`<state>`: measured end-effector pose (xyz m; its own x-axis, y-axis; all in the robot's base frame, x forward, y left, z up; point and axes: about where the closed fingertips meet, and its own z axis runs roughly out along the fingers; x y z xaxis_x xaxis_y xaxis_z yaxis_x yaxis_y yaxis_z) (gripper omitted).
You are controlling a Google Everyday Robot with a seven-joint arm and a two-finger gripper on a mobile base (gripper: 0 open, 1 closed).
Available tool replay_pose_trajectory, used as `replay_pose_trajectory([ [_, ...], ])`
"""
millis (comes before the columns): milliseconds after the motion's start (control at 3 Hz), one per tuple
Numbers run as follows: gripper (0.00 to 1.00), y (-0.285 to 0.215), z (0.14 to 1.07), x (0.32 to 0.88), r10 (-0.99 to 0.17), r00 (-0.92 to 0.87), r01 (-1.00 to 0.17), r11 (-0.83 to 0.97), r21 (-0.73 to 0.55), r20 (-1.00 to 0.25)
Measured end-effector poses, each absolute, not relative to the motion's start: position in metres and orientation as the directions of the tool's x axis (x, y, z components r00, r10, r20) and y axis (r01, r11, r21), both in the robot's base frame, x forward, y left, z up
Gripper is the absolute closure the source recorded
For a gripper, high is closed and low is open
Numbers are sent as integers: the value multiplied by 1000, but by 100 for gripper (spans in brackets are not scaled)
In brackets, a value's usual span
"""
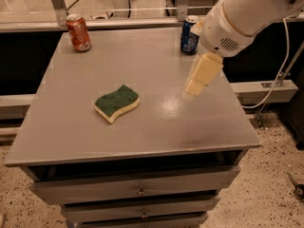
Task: Move coke can near pepsi can
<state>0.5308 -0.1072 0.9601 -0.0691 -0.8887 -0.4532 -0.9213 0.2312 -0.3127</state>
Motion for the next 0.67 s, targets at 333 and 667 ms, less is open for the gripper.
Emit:
replay_pose_trajectory([
  [333,0,-61,970,579,-834,-7,-912,232,-339,-551],
  [667,0,-61,969,579,-835,-7,-912,232,-339,-551],
])
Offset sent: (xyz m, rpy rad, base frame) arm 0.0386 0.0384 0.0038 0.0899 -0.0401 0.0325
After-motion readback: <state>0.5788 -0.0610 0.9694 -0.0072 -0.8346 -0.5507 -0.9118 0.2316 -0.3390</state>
